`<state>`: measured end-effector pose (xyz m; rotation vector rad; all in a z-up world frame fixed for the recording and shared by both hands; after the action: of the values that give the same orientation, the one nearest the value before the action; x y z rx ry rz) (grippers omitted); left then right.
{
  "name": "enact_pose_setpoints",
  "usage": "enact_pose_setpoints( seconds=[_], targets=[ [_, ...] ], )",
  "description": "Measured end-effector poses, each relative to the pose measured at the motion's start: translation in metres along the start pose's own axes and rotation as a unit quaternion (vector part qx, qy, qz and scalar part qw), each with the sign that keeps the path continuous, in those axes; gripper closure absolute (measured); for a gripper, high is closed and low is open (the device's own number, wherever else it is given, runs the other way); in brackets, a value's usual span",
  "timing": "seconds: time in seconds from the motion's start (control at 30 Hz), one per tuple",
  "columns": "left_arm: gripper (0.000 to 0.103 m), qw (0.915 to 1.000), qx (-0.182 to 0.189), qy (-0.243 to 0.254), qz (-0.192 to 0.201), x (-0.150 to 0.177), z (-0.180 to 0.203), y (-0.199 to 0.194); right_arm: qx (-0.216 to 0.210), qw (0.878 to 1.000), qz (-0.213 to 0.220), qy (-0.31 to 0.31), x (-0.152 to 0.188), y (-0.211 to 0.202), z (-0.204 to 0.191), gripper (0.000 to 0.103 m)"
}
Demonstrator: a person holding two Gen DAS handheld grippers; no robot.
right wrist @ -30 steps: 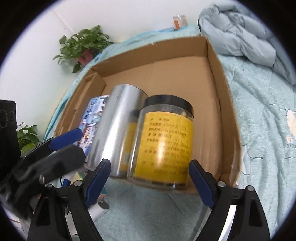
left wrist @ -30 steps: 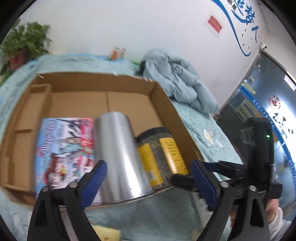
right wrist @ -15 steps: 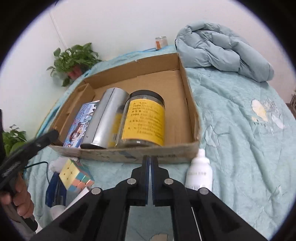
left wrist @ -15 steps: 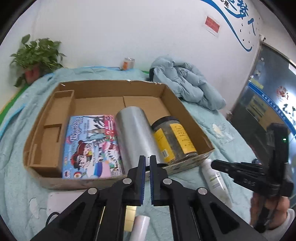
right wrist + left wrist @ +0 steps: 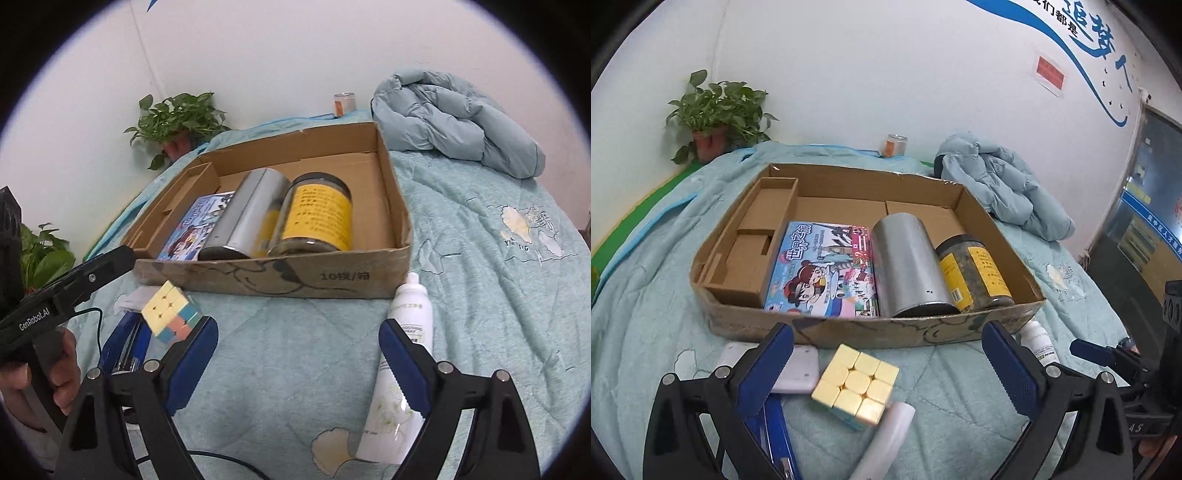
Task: Organize rigid objects
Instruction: 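Pull both grippers back and move toward the white spray bottle, then close both grippers around the white spray bottle on the quilt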
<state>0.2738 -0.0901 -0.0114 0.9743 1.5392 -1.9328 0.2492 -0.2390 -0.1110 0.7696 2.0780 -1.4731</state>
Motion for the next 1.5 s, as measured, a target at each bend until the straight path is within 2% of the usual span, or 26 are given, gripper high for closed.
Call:
enact_pose_setpoints(
  seconds=[0.13,0.57,0.83,0.97,1.07,1.17,1.33,1.4,1.5],
  targets=[
    [0.001,0.9996,-0.027,0.01,-0.007,0.007,0.001,-0.007,-0.006,1.0,-0.015,-0.007,0.008,0.003,-0.009,0.014],
    [0.001,0.9988,-0.033,0.024,-0.028,0.027,0.004,-0.022,0.004,0.999,-0.001,-0.039,0.025,-0.011,-0.039,0.014],
    [0.001,0.9973,-0.06,0.034,-0.027,0.03,-0.007,-0.033,0.004,0.999,0.026,-0.045,0.02,-0.015,-0.056,0.014],
    [0.001,0.9975,-0.052,0.028,-0.039,0.035,-0.01,-0.032,0.004,0.999,0.019,-0.048,0.02,-0.011,-0.056,0.014],
    [0.001,0.9977,-0.035,0.025,-0.052,0.038,-0.005,-0.026,0.006,1.0,0.011,-0.026,0.022,-0.01,-0.042,0.014],
    [0.001,0.9969,-0.005,0.025,-0.074,0.045,0.005,-0.015,0.027,1.0,0.002,0.006,0.023,-0.008,-0.013,0.014],
    [0.001,0.9939,0.027,0.048,-0.096,0.056,0.031,0.0,0.06,0.995,-0.043,0.064,0.035,-0.002,0.04,0.015],
    [0.001,0.9925,0.038,0.052,-0.103,0.06,0.04,0.005,0.072,0.993,-0.052,0.079,0.04,-0.002,0.053,0.016],
    [0.001,0.9909,0.051,0.053,-0.113,0.063,0.047,0.011,0.081,0.989,-0.08,0.095,0.052,0.005,0.068,0.027]
  ],
)
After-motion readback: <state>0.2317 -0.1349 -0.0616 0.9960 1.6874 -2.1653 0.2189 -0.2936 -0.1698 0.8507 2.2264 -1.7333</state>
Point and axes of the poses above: each gripper's, at about its wrist camera, not at the fingertips, and y roughly the way its jaws point, z to its right, x to its underside, the point moved 7 cm from there along y, roughly the way its jaws point, and after that the axes turned 6 degrees about y, right-handed, at the moved point
